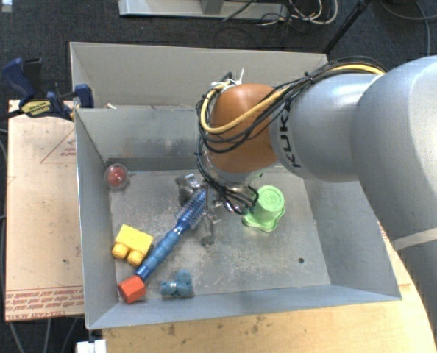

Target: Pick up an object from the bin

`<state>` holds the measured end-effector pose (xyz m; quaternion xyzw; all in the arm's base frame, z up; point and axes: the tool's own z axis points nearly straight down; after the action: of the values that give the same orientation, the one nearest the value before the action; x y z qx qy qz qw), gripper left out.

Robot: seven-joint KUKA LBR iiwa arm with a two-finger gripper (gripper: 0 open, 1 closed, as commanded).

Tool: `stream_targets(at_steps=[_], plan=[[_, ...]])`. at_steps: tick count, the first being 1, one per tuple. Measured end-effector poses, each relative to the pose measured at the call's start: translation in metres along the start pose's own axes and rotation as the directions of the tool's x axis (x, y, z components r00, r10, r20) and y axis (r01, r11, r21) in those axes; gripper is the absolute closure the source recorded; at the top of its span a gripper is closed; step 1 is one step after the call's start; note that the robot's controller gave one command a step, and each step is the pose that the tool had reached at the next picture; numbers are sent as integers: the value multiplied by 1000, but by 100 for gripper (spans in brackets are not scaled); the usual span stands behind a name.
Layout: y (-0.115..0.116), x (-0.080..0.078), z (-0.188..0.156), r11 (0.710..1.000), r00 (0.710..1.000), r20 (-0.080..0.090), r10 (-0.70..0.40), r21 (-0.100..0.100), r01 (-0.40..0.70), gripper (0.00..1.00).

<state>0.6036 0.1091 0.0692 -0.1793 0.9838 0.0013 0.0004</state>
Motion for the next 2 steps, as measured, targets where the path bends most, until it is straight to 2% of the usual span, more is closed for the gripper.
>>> stream_targets(at_steps=[2], plan=[[1, -1, 0, 1000, 1000, 3, 5, -4, -5, 0]])
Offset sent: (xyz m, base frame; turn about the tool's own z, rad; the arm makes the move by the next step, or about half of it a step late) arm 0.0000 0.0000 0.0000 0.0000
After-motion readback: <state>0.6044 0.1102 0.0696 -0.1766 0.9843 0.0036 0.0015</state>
